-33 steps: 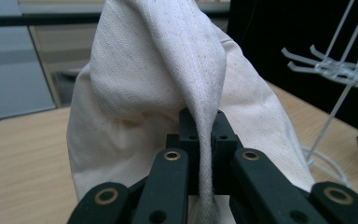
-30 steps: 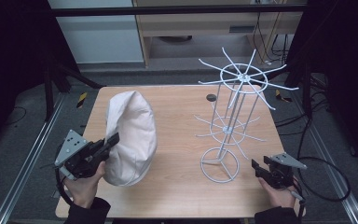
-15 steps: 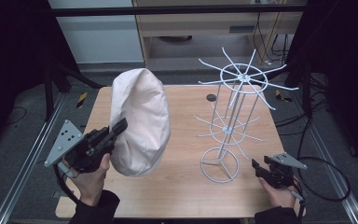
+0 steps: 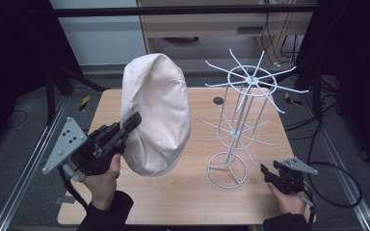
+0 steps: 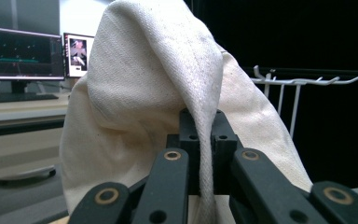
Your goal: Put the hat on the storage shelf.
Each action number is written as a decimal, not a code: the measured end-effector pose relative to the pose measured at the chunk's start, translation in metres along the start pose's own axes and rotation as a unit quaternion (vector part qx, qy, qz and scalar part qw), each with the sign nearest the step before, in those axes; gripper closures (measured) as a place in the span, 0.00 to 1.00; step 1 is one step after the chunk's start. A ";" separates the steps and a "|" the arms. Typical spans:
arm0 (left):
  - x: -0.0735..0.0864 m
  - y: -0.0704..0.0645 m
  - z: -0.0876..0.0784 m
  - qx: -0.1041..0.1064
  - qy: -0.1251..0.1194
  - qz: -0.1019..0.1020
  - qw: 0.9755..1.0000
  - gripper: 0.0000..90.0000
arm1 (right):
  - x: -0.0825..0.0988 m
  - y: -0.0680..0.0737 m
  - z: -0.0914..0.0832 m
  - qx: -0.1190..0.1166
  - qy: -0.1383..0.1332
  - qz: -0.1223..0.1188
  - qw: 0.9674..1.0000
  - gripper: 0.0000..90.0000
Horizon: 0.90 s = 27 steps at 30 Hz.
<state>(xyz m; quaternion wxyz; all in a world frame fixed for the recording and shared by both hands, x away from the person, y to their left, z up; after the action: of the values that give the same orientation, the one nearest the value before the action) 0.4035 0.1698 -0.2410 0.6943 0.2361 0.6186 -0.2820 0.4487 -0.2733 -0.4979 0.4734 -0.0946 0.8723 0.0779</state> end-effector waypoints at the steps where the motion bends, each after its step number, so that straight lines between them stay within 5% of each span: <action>1: -0.002 -0.001 0.000 0.002 -0.003 0.001 1.000 0.97 | 0.000 0.000 0.000 0.000 0.000 0.000 1.000 0.52; 18: -0.023 -0.026 0.020 0.043 -0.029 0.006 0.999 0.97 | -0.001 0.001 0.000 -0.002 -0.001 0.001 1.000 0.52; 27: -0.018 -0.037 0.042 0.060 -0.007 0.011 0.998 0.97 | -0.001 0.000 0.000 -0.002 -0.001 -0.001 1.000 0.52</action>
<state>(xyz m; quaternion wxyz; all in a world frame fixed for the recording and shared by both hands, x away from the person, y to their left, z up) 0.4077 0.1162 -0.2173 0.6864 0.2819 0.5929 -0.3129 0.4486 -0.2729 -0.4971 0.4742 -0.0959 0.8716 0.0795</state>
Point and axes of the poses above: each handheld gripper's, and its own axes: z roughly forward along the jaws, x roughly out of its underside, y roughly to its left, the point moved 4 cm from there along z, roughly forward along the jaws
